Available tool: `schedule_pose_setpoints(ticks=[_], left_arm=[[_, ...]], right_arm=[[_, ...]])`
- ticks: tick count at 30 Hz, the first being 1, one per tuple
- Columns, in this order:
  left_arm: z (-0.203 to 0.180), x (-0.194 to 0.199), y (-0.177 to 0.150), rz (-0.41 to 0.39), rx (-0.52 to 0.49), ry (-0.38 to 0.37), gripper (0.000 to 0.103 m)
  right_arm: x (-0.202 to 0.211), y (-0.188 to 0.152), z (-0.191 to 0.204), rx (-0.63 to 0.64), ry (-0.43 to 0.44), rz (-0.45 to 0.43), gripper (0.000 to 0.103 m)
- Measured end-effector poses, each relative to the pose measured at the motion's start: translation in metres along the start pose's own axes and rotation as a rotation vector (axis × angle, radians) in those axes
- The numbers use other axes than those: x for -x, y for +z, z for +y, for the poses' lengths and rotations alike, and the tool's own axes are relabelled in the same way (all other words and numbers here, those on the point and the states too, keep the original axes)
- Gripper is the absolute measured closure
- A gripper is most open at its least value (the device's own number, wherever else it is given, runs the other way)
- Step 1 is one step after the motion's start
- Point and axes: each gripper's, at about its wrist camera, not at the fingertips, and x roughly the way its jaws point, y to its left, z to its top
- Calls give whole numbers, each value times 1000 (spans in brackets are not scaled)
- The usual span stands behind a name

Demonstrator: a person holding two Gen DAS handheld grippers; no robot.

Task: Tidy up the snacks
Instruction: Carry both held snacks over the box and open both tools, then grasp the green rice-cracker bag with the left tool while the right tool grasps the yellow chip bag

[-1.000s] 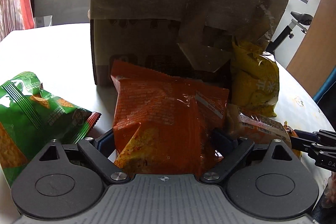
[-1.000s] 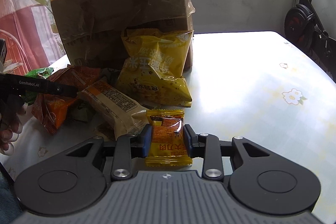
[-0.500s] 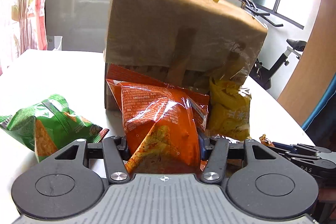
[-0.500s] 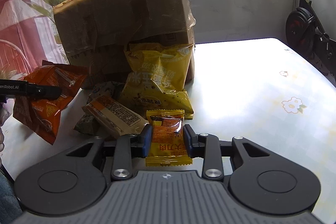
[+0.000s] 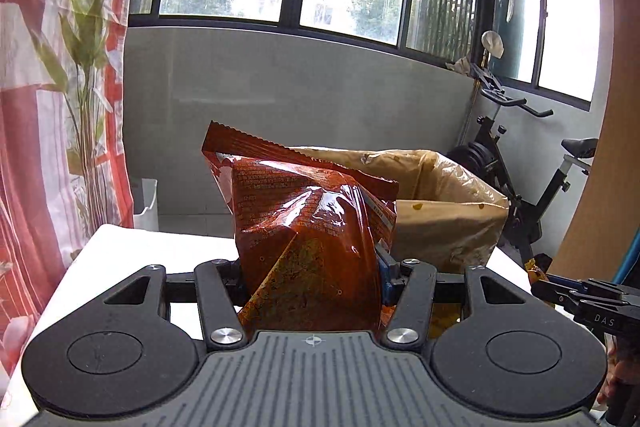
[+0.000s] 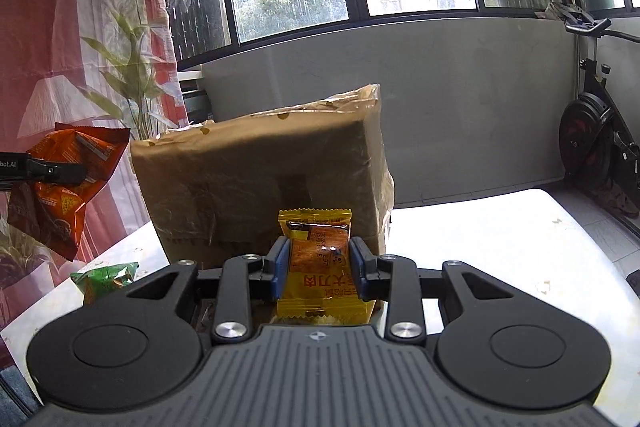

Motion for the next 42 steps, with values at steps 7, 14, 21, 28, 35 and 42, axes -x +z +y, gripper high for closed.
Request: schedule_pose_setpoints(ticks=[7,14,21,28,35,42], left_arm=[[-16,-21,53,-41,-47,11,45],[-25,-81,94,-1,-80,31,45],[-30,-143,105,97,-109,54,44],[-29,-173,99,141,-150,70,23],[-15,-141,96,122,-109,65,23],[10,-87,85,87,-41,86,18]], right_arm=[[-28,69,13,50,50,-106,69],[-91,121,23,119,93,-100,69],[-149,131,20,121,97,-6,69],[-176,127,11,83,38,69,60],[-155,126,11,71,26,48,37],[-111,113,19,55,9,-3,12]])
